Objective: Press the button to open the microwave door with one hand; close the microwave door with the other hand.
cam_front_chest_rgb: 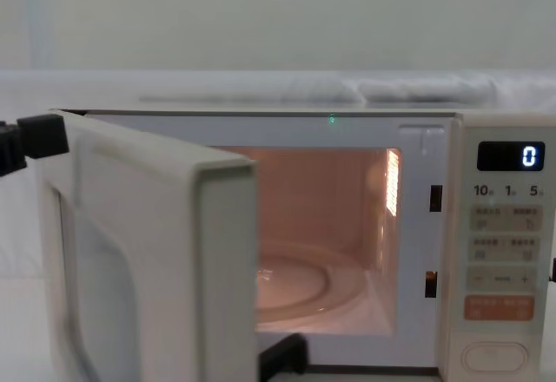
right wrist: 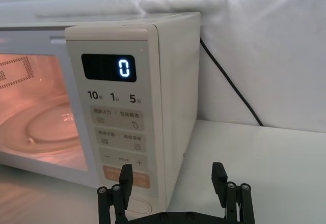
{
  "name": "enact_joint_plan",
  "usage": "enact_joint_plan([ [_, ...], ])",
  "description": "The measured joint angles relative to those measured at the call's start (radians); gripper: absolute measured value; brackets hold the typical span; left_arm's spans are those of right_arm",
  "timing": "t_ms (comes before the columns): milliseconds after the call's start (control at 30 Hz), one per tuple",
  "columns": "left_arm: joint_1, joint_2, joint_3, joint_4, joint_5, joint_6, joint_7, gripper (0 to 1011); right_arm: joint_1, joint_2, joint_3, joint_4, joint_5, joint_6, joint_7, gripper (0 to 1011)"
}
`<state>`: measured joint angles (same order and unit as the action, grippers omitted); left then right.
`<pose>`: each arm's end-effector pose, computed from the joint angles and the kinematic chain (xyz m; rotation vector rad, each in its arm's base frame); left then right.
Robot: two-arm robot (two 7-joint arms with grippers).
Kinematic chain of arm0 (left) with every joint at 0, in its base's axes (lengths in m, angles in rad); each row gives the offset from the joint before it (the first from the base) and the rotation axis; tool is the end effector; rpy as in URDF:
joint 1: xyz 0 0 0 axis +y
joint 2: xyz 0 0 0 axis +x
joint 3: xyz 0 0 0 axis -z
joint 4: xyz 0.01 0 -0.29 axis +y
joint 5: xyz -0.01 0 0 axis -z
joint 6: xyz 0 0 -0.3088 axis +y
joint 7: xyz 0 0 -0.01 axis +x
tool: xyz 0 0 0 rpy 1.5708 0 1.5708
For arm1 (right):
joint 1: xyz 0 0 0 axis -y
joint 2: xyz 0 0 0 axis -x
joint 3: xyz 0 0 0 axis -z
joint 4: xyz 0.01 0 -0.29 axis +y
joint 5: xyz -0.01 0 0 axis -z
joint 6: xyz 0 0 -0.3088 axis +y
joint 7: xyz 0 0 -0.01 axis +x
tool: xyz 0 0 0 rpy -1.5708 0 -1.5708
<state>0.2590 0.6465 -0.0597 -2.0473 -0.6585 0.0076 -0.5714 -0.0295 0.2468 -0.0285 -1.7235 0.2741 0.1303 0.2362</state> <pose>0.2590 0.1061 -0.1837 -0.0978 -0.1198 0.7579 0.3191 -0.0524 -0.2569 0.0089 0.0336 -1.2663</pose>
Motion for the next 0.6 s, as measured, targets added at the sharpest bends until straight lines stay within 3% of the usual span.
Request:
enact_joint_plan([
  [367,0.018,0.033,0.023,-0.001,-0.029,-0.033,-0.036,0,0.0,0.0,0.0,0.0,0.0,0.0,0.0,1002],
  [600,-0.011,0.05,0.067,0.01,-0.044,-0.03,-0.044,0,0.0,0.0,0.0,0.0,0.0,0.0,0.0,1002],
])
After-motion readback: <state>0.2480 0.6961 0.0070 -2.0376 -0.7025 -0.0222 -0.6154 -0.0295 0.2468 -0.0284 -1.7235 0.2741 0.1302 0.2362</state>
